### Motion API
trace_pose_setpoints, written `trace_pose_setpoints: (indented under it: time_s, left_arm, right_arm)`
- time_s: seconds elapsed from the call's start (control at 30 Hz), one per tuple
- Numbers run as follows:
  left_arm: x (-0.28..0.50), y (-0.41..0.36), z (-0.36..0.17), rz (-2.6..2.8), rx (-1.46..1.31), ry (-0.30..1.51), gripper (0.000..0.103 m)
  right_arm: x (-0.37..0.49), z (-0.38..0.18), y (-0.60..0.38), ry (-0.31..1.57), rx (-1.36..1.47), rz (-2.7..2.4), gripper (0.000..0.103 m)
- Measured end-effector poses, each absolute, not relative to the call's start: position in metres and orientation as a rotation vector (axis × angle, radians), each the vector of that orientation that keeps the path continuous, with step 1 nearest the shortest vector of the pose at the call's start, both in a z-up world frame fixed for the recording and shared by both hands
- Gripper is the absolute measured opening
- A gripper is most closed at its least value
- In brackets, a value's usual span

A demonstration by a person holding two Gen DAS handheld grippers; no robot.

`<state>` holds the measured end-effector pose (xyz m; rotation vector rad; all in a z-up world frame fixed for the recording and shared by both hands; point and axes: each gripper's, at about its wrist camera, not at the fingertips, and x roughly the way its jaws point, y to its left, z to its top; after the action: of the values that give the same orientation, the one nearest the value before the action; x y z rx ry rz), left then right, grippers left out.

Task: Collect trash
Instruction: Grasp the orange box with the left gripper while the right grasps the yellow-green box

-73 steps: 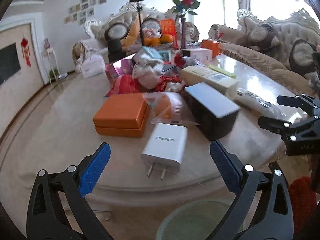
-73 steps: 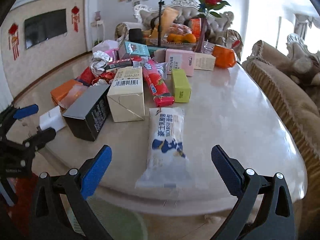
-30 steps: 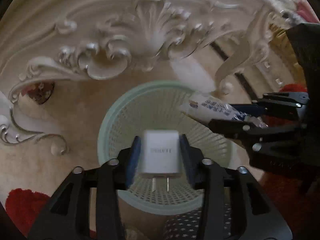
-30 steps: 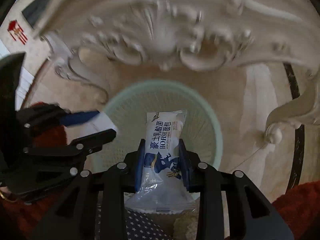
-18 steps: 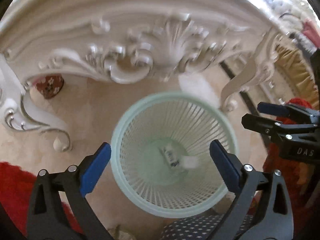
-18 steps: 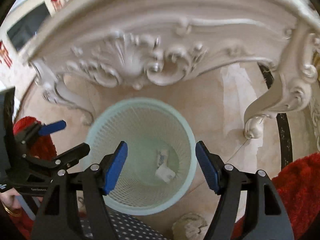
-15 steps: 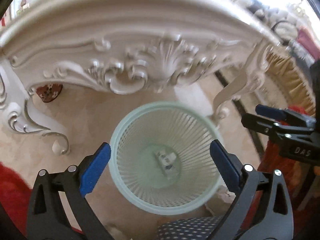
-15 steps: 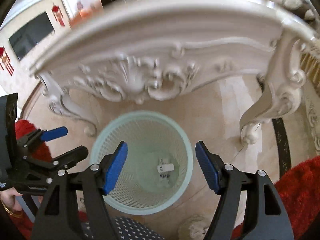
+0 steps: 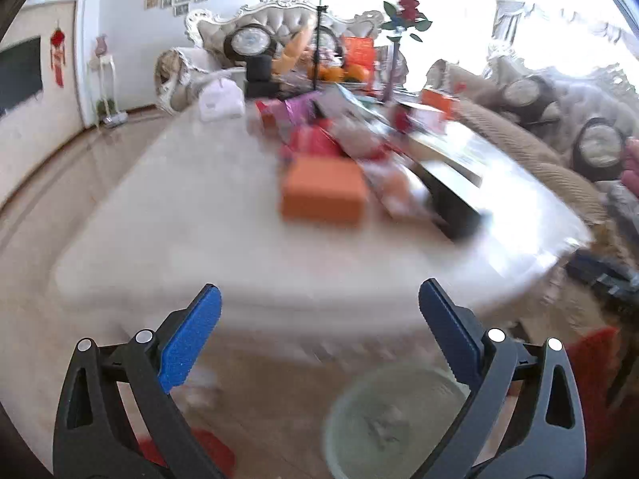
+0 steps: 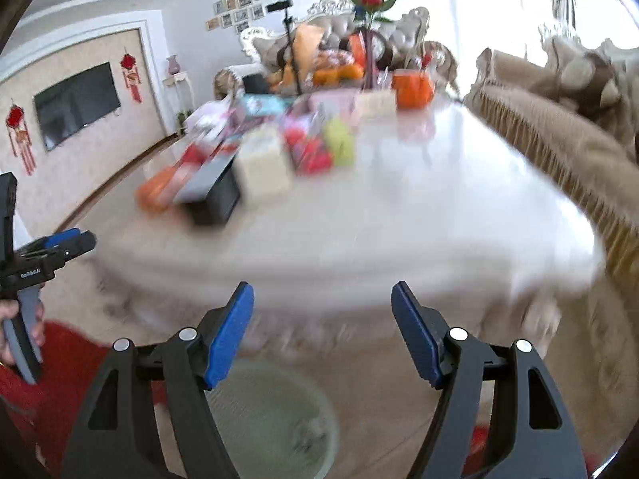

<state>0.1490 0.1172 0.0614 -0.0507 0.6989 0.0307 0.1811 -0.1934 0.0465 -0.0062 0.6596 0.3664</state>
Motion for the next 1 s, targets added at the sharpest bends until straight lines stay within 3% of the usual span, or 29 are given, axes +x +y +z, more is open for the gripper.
trace_pose_setpoints:
  time_s: [0.27, 0.47, 1.0]
  left_arm:
    - [0.231, 0.124, 0.056, 0.006, -0.013, 0.778, 0.096]
    - [0.257, 0.12, 0.048, -0.041, 0.012, 0.825, 0.096]
    - [0.302, 0.129, 0.036, -0.141, 0.092, 0.946, 0.096]
  right_arm:
    - [0.276, 0.072, -0.182, 0.639, -0.044, 0.315, 0.068]
    - [0.294, 0.073, -0.164, 0.647, -0.093, 0.335, 0.072]
    - [0.398, 0.054, -0.123, 0.824, -0.298, 0.334, 0.072]
